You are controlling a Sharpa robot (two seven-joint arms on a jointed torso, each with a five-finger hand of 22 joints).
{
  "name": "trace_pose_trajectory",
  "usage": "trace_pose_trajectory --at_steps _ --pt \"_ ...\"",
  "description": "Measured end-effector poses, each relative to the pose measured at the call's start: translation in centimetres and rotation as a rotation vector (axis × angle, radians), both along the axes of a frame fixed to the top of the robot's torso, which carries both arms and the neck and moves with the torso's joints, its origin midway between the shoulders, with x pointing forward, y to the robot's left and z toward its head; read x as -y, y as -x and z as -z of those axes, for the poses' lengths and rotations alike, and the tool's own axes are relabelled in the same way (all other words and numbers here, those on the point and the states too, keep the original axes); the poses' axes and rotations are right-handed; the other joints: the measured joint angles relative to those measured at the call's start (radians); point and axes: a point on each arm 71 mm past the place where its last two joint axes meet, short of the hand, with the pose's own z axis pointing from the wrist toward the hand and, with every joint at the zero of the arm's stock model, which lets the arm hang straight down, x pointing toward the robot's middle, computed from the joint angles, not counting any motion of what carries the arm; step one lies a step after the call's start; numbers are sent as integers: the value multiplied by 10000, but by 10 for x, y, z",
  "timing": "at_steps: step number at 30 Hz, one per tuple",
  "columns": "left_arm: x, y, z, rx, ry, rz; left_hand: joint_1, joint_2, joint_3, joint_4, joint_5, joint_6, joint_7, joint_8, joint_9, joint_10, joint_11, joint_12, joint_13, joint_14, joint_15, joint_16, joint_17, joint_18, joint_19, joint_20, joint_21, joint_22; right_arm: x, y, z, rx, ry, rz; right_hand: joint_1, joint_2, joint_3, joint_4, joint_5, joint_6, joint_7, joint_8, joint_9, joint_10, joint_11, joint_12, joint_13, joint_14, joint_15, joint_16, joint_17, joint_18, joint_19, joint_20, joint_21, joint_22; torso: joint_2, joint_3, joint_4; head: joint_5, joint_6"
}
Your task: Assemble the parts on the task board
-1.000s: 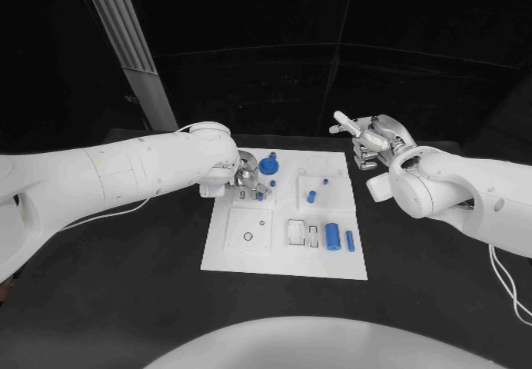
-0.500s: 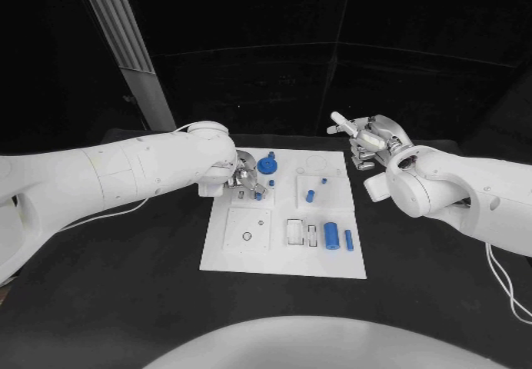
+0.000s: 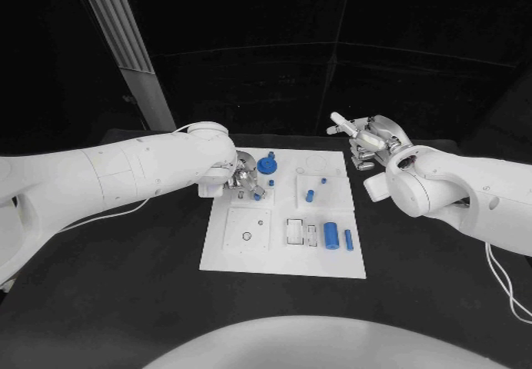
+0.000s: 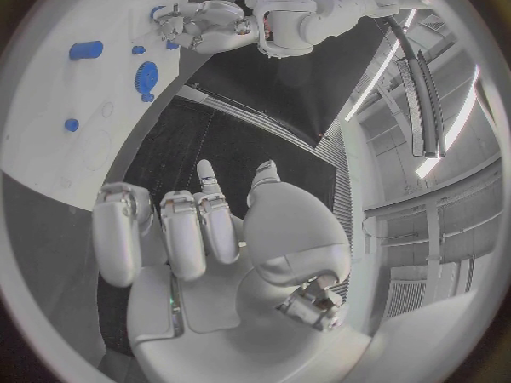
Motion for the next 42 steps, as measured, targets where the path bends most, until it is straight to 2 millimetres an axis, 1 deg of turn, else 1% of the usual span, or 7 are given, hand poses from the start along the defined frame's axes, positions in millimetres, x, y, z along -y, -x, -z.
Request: trace_pose_trajectory --at_steps 5,9,21,31,39,41,42 --pt "0 0 0 -3 51 32 257 -38 276 -27 90 132 -55 -52 50 0 1 0 1 38 -37 0 0 1 6 -6 0 0 1 0 0 -15 13 19 0 0 0 0 0 0 0 10 -1 0 0 0 1 0 0 0 0 0 0 0 0 0 -2 0 -5 1 3" --pt "0 0 0 8 120 66 603 -205 636 -121 229 316 -98 -143 74 1 -74 0 3 2 -73 0 0 1 -5 -68 0 0 1 0 1 -24 26 39 0 0 0 0 0 -69 2 10 9 0 0 0 0 0 0 0 -1 0 -36 36 0 0 -2 -1 -6 -23 5" --pt "-3 -1 -1 155 483 134 1310 -783 1805 -434 227 827 -177 -427 131 -16 -197 0 1 38 -180 0 0 1 22 -166 0 0 4 -1 2 -57 62 101 90 10 -28 -28 0 -69 1 61 8 0 0 0 0 36 36 0 -1 1 -36 36 0 0 3 -5 -6 -60 17" --pt "-11 -2 -2 393 743 -22 1363 -921 1979 -507 227 868 -135 -501 211 -16 -196 0 0 38 -179 0 0 1 23 -165 0 0 5 -1 4 -110 94 157 119 40 -27 -28 0 -76 -6 60 16 0 0 0 0 36 36 0 -2 1 -36 35 0 0 4 -4 0 -68 -12" --pt "-18 -6 -15 711 978 -157 1538 -1225 2266 -725 226 970 -35 -551 217 18 -231 0 0 37 -251 0 0 0 14 -226 0 0 6 -2 5 -142 111 181 131 52 -27 -27 0 -102 -32 60 15 0 0 0 0 36 36 0 -2 0 -36 35 0 0 3 0 1 -35 -18" --pt "-20 -8 -20 750 1063 -234 1591 -1279 2345 -804 218 970 -35 -609 217 18 -231 0 0 37 -251 0 0 1 22 -234 0 0 6 -2 5 -148 114 185 131 52 -27 -27 0 -138 4 98 15 0 0 0 0 36 36 0 -2 0 -36 35 0 0 3 2 1 -29 -9" --pt "-21 -8 -22 753 1102 -268 1617 -1306 2388 -846 119 993 -12 -620 218 19 -231 0 0 36 -253 0 0 1 21 -234 0 0 6 -2 5 -150 115 186 148 68 -27 -27 0 -138 3 98 15 0 0 0 0 36 36 0 -2 0 -35 35 0 0 3 2 1 -27 -8"
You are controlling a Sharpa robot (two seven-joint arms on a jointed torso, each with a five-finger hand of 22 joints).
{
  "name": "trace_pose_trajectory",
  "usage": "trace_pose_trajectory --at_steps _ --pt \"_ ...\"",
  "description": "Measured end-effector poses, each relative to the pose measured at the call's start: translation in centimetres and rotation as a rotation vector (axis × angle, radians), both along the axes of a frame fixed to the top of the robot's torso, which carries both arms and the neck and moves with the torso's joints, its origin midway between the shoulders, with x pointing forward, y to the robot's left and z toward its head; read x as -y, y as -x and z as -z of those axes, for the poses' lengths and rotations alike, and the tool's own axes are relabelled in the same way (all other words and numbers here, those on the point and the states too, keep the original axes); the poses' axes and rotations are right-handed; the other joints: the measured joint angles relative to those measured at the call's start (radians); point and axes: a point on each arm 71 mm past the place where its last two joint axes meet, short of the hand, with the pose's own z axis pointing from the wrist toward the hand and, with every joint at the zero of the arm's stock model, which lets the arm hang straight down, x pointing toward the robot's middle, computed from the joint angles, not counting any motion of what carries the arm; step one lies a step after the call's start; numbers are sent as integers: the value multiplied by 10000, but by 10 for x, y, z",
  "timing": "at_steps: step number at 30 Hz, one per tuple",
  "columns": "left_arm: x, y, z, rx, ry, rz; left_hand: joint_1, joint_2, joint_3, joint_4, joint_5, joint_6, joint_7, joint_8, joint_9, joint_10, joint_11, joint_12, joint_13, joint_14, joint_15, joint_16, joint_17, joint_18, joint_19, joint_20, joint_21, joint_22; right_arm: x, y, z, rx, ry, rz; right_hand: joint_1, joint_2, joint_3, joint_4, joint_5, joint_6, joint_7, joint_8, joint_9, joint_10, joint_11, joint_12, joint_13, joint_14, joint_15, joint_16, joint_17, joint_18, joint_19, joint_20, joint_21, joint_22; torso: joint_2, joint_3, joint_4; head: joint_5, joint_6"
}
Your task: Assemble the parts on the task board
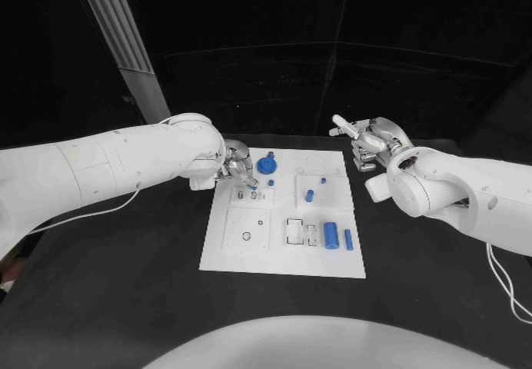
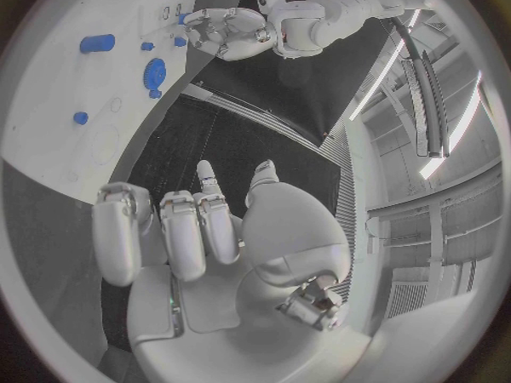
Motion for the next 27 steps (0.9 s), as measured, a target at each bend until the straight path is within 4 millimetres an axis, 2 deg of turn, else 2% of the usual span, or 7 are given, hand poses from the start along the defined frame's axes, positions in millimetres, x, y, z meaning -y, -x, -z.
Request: trace_pose_trajectory --at_steps 6,11,16,17,21,27 --pt "-6 -1 -7 -175 249 -266 4 -57 216 0 -749 48 48 -151 0 0 0 0 0 1 -69 0 0 0 -36 -36 0 0 0 0 0 -13 9 11 22 22 0 0 0 0 0 0 -1 0 0 0 0 0 0 0 0 0 0 0 0 0 0 3 0 31 12" --pt "-9 0 -7 -452 219 -449 -23 -56 268 150 -1091 49 46 -152 1 0 1 0 0 2 -69 0 0 0 -36 -36 0 0 0 0 1 -23 16 18 22 22 0 0 0 0 0 0 -1 -1 0 0 0 0 0 0 0 0 0 0 0 0 0 1 0 59 2" --pt "-11 1 -6 -765 27 -553 -92 -9 309 213 -1122 60 23 -152 57 0 1 0 0 2 -69 0 0 0 -37 -36 0 0 0 -1 1 -32 18 15 22 22 0 0 0 0 0 0 -2 0 0 0 0 0 0 0 0 0 0 0 0 0 1 1 -7 91 -11" --pt "-11 1 -6 -837 -24 -568 -87 -4 309 214 -1122 25 -12 -141 292 0 1 0 0 2 -69 0 0 0 -37 -36 0 0 0 -1 1 -35 18 13 22 22 0 0 0 0 0 0 -2 0 0 0 0 0 0 0 -1 0 0 0 0 0 2 1 -8 94 -11" --pt "-10 2 -5 -1028 -173 -572 -66 18 377 309 -1130 -98 -136 260 293 0 1 0 0 2 -69 0 0 -1 -3 -70 0 0 0 -1 1 -44 22 17 21 22 0 0 0 0 0 0 -2 0 0 0 0 0 0 0 -1 0 0 0 0 0 7 0 -12 101 -11" --pt "-8 4 -4 -1205 -349 -571 -50 34 404 339 -1132 -119 -157 360 293 -1 1 0 0 2 -69 0 0 0 -2 -70 0 0 0 -1 1 -57 29 25 76 -33 0 0 0 -31 -31 43 9 0 0 0 0 0 0 0 -1 0 0 0 0 0 12 -2 -13 104 -40"
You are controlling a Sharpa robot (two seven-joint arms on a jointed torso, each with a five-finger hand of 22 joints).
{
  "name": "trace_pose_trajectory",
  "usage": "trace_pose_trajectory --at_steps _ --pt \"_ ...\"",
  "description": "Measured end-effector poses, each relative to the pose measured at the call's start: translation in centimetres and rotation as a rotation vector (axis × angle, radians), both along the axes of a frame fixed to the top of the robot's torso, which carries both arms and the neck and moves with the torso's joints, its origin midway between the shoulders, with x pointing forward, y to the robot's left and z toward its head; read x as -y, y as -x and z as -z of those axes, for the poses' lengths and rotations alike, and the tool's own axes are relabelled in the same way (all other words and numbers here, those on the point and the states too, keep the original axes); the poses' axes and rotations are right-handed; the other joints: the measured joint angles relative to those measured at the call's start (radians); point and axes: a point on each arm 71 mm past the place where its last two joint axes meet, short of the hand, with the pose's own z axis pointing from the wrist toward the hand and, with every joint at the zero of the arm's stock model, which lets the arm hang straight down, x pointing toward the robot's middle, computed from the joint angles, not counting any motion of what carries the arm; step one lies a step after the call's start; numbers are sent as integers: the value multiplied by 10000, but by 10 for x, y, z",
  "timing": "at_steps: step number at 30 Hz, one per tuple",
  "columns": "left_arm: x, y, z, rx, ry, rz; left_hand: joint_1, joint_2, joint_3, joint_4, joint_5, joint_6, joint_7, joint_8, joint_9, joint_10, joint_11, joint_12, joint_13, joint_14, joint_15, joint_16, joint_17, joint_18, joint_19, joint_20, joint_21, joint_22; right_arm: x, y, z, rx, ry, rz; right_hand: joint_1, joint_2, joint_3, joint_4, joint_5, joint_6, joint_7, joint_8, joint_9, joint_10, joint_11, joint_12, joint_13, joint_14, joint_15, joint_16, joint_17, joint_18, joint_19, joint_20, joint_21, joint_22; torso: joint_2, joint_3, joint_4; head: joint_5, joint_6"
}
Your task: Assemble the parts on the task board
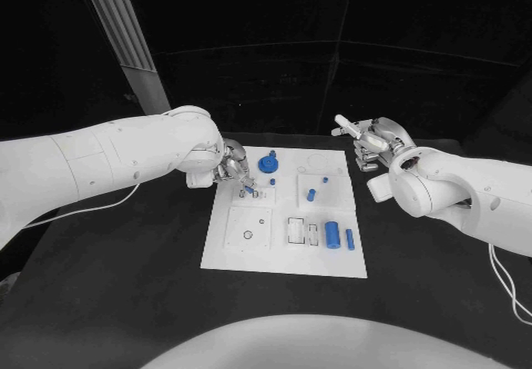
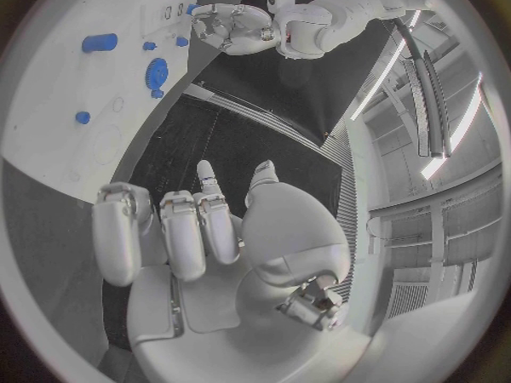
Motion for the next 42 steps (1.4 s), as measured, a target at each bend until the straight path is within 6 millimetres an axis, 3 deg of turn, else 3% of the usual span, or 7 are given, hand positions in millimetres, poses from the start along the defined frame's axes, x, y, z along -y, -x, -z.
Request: trace_pose_trajectory --at_steps 21,42 --pt "13 -1 6 -211 -426 -114 70 72 188 143 80 -112 -64 152 -1 -36 -35 0 0 0 1 0 0 -1 0 1 0 0 0 0 0 -16 5 3 0 0 0 0 0 1 1 7 -2 0 0 0 0 0 0 0 0 0 0 0 0 0 -1 -5 -6 -31 -16" --pt "13 -4 9 -283 -779 -380 -8 146 450 295 3 -218 -29 146 1 -36 -35 0 0 0 1 0 0 -1 0 1 0 0 -1 0 0 -22 -3 -21 51 53 -26 27 0 2 1 7 6 0 0 0 0 0 0 0 0 -1 0 0 -37 0 -6 -4 5 -47 -113"
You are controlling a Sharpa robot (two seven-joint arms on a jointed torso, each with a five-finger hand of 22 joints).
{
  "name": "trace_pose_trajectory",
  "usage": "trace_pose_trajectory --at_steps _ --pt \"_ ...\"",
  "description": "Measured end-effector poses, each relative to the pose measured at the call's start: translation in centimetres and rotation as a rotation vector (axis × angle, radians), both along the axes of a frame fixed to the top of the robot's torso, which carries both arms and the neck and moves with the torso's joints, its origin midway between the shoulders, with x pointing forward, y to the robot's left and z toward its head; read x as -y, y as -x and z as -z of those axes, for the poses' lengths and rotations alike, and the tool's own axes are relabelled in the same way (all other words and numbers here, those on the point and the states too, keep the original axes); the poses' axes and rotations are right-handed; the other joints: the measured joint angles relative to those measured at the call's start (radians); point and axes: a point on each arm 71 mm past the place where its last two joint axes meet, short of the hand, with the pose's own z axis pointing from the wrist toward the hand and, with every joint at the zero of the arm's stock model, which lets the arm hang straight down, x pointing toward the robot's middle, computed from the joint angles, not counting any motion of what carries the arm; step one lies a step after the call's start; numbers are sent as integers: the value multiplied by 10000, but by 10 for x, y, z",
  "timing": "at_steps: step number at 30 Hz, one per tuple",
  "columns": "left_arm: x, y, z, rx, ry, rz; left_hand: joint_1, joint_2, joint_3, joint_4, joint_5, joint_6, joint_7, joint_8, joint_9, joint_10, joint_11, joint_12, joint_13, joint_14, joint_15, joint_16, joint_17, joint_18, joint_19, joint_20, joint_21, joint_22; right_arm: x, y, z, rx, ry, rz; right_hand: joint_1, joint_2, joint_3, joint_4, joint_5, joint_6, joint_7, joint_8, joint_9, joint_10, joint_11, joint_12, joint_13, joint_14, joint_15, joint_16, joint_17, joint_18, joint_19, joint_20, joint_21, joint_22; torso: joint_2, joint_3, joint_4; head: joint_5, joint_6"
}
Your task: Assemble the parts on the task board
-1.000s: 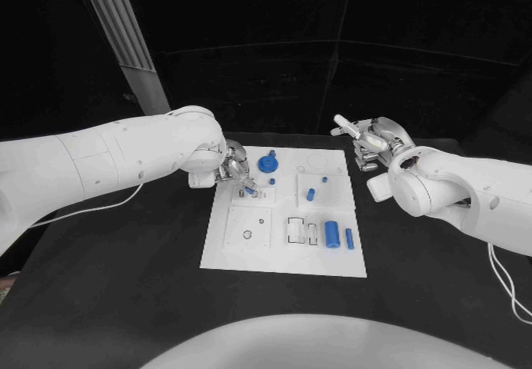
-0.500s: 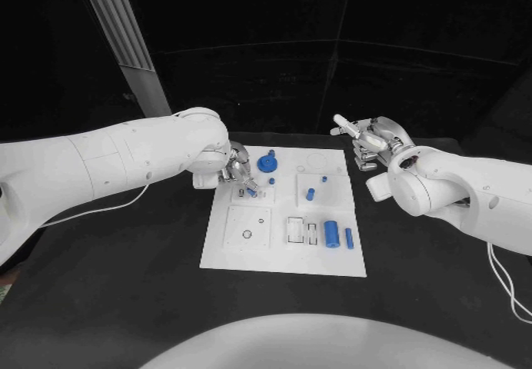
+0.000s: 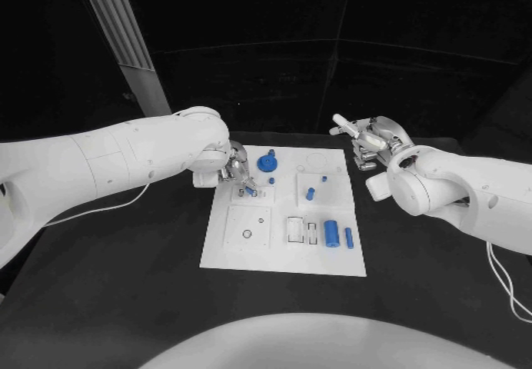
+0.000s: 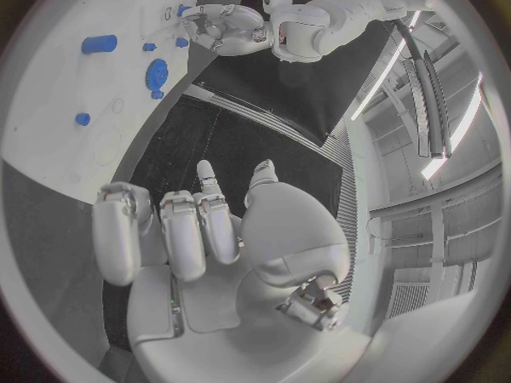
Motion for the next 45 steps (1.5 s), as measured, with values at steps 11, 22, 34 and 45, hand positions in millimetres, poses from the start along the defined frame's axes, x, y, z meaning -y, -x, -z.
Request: trace_pose_trajectory --at_steps 11,22,34,45 --pt "4 -1 3 -40 -96 -56 -62 19 40 13 -11 -20 20 21 7 0 0 0 0 0 0 0 0 0 0 0 0 0 0 0 0 -2 -3 -8 0 0 0 0 0 0 0 0 -1 0 0 0 0 0 0 0 0 1 0 0 0 1 -2 0 3 3 -6" --pt "3 -2 7 -100 -156 -135 -83 0 101 7 -30 -35 35 21 84 0 0 0 0 0 0 0 0 0 0 0 0 0 -1 0 0 -4 -2 -9 0 0 0 0 0 1 1 0 -2 0 0 0 0 0 0 0 8 1 0 0 0 0 1 1 3 25 -26" --pt "1 -2 9 -129 -211 -211 -192 -85 218 -54 -41 -33 35 13 225 0 0 0 0 0 0 0 0 0 0 1 0 0 -1 1 0 -5 -15 -36 -1 0 0 0 0 -67 5 61 -3 37 37 0 0 0 0 0 6 0 0 0 0 0 1 1 2 -1 -60" --pt "3 -2 12 -144 -207 -254 -178 -71 245 -27 -42 -33 36 -18 497 0 0 0 0 0 0 0 0 0 0 1 0 0 -2 1 0 -5 -16 -42 -1 0 0 0 0 -67 5 61 -4 37 37 0 0 0 0 0 5 1 0 0 0 0 1 1 1 -1 -61"
